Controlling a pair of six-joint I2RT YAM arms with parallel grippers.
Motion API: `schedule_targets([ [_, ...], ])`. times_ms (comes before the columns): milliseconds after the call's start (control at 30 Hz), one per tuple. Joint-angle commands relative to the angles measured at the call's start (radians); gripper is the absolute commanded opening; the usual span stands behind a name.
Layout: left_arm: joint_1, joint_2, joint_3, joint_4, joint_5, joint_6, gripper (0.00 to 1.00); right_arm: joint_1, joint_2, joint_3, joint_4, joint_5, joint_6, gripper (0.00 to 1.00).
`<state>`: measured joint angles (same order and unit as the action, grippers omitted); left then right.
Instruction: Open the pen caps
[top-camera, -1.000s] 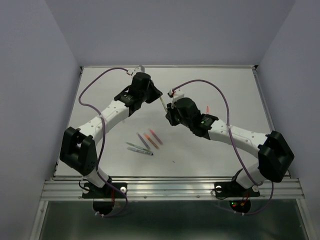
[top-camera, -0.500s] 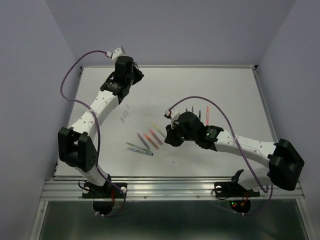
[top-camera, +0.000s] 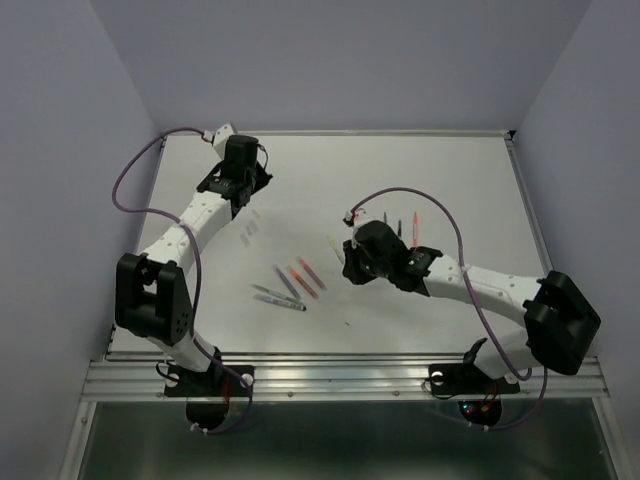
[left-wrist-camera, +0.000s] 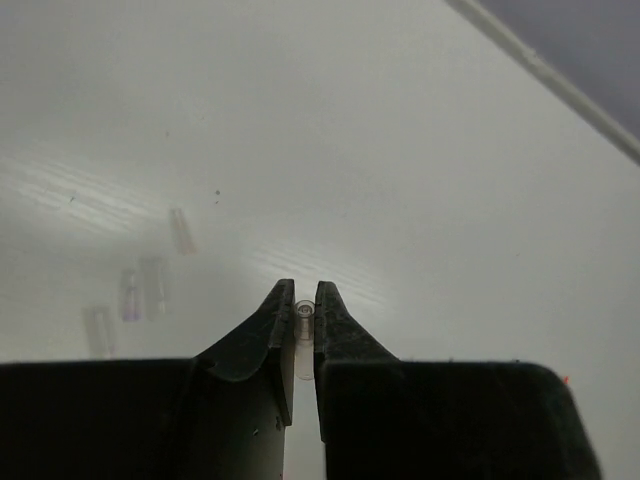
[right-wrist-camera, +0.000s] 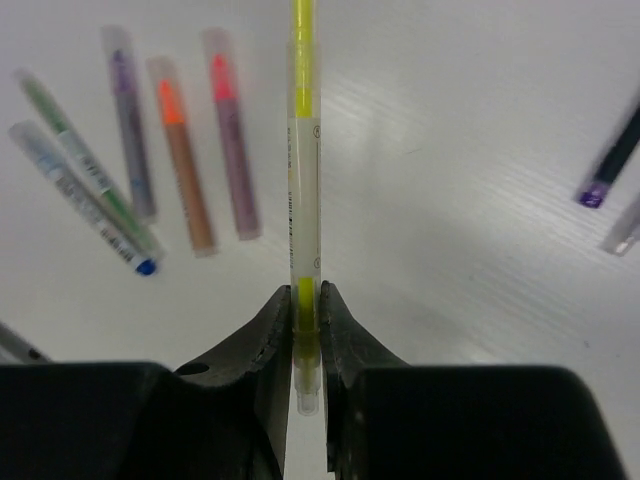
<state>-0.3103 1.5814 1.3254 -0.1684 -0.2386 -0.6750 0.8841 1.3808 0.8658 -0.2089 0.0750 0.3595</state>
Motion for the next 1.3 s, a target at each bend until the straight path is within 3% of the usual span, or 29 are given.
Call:
schedule_targets([
  [0, -0.003, -0.066, -0.118, -0.059, -0.011, -0.027, 0.0, -0.098, 0.075, 0.07, 0.017, 0.16, 0.064, 0.01],
  [300, -0.003, 0.009, -0.178, -0.12, -0.07, -0.018, 0.0, -0.172, 0.271, 0.173, 0.017, 0.281, 0.029, 0.07],
  [533, -0.004, 0.091, -0.167, -0.134, -0.065, -0.026, 0.0, -0.191, 0.34, 0.194, 0.011, 0.272, 0.038, 0.15],
  [700, -0.003, 0.137, -0.163, -0.141, -0.065, -0.04, 0.0, -0.191, 0.333, 0.187, 0.006, 0.286, 0.048, 0.24],
  [733, -0.003, 0.141, -0.163, -0.141, -0.062, -0.04, 0.0, -0.191, 0.327, 0.187, 0.0, 0.287, 0.047, 0.32],
  [833, -0.003, 0.146, -0.167, -0.138, -0.061, -0.046, 0.07, -0.191, 0.313, 0.183, -0.003, 0.275, 0.044, 0.36],
  [1033, -0.003, 0.17, -0.176, -0.137, -0.047, -0.051, 0.08, -0.191, 0.265, 0.176, -0.004, 0.247, 0.042, 0.41],
  [1267, -0.006, 0.172, -0.186, -0.132, -0.044, -0.057, 0.16, -0.191, 0.184, 0.174, -0.003, 0.223, 0.026, 0.57],
])
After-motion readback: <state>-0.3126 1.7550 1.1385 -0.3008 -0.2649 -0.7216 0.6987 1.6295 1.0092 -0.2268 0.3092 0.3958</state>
